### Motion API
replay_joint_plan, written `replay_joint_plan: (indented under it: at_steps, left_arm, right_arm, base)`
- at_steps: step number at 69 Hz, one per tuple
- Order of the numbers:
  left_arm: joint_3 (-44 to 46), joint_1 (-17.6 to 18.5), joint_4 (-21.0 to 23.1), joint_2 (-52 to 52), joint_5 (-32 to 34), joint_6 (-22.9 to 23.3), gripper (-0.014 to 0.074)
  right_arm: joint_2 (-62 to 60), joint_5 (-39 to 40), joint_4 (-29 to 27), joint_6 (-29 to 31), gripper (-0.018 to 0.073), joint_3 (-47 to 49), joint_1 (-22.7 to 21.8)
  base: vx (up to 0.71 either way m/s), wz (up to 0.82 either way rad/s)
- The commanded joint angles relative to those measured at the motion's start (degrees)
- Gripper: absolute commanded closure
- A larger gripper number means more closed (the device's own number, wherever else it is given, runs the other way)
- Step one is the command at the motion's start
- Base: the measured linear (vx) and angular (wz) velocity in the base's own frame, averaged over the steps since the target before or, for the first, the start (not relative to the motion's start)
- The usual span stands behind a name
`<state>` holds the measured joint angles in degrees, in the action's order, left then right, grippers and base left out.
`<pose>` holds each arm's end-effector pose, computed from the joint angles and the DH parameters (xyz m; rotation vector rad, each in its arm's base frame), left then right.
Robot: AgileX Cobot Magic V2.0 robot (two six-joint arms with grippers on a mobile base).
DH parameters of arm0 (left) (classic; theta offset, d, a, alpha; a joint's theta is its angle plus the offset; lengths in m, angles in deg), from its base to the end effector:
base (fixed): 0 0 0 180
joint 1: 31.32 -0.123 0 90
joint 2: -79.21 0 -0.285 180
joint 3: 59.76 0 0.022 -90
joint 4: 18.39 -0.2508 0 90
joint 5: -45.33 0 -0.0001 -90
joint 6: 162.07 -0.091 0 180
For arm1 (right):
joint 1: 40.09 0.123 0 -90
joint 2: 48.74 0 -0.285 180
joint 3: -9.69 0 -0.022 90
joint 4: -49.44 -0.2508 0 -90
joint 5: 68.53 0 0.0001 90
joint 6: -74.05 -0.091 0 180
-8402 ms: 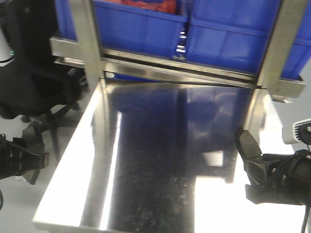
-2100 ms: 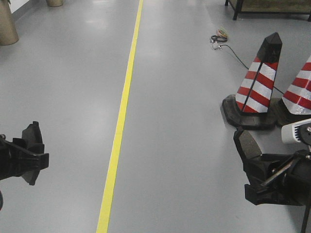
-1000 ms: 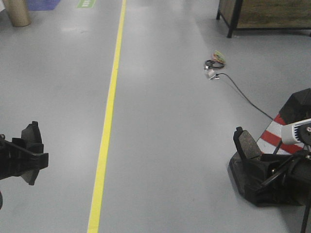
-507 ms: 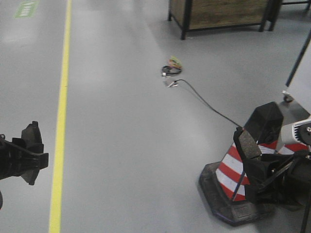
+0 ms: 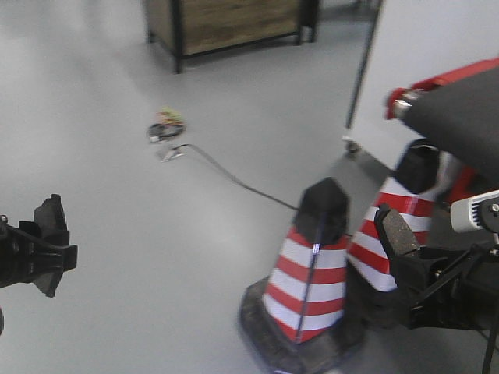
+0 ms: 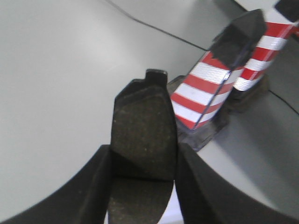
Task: Move and align brake pads A on conveyor
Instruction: 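Turn toward the conveyor and stop above the dark belt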
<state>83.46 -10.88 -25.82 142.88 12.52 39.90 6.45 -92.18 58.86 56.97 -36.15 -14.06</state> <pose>0.1807 -0.0605 0.2925 0.0606 2.3308 -0.2365 0.1487 0.0660 0.2792 -0.2963 2.1623 0.2724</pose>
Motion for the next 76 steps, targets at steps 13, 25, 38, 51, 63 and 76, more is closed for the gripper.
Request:
replay_joint_plan:
  at_steps: [13, 25, 38, 51, 63, 76]
  left_arm:
    - [1.7, 0.2, -0.2, -0.8, 4.5, 0.1, 0.0398]
    - [1.7, 0.2, -0.2, -0.8, 4.5, 0.1, 0.0398]
    - [1.7, 0.2, -0.2, -0.8, 4.5, 0.1, 0.0398]
    - [1.7, 0.2, -0.2, -0.8, 4.5, 0.1, 0.0398]
    - [1.7, 0.2, -0.2, -0.8, 4.5, 0.1, 0.0398]
    - [1.7, 0.2, -0.2, -0.8, 4.5, 0.1, 0.0398]
  right_arm:
    - [-0.5, 4.8, 0.8, 0.5, 0.0482, 1.8, -0.2]
    - [-0.5, 4.8, 0.8, 0.5, 0.0482, 1.8, -0.2]
    - [-0.5, 4.8, 0.8, 0.5, 0.0482, 1.8, -0.2]
    - [-0.5, 4.8, 0.8, 0.5, 0.0482, 1.8, -0.2]
    - [-0.5, 4.8, 0.8, 0.5, 0.0482, 1.8, -0.2]
    - [-0.5, 4.8, 0.8, 0.5, 0.0482, 1.8, -0.2]
  base:
    - [0.28, -0.96]
    - [0.26, -0.99]
    - [0.25, -0.88]
    - [0.27, -0.70]
    - [0.29, -0.57]
    - [0.28, -0.52]
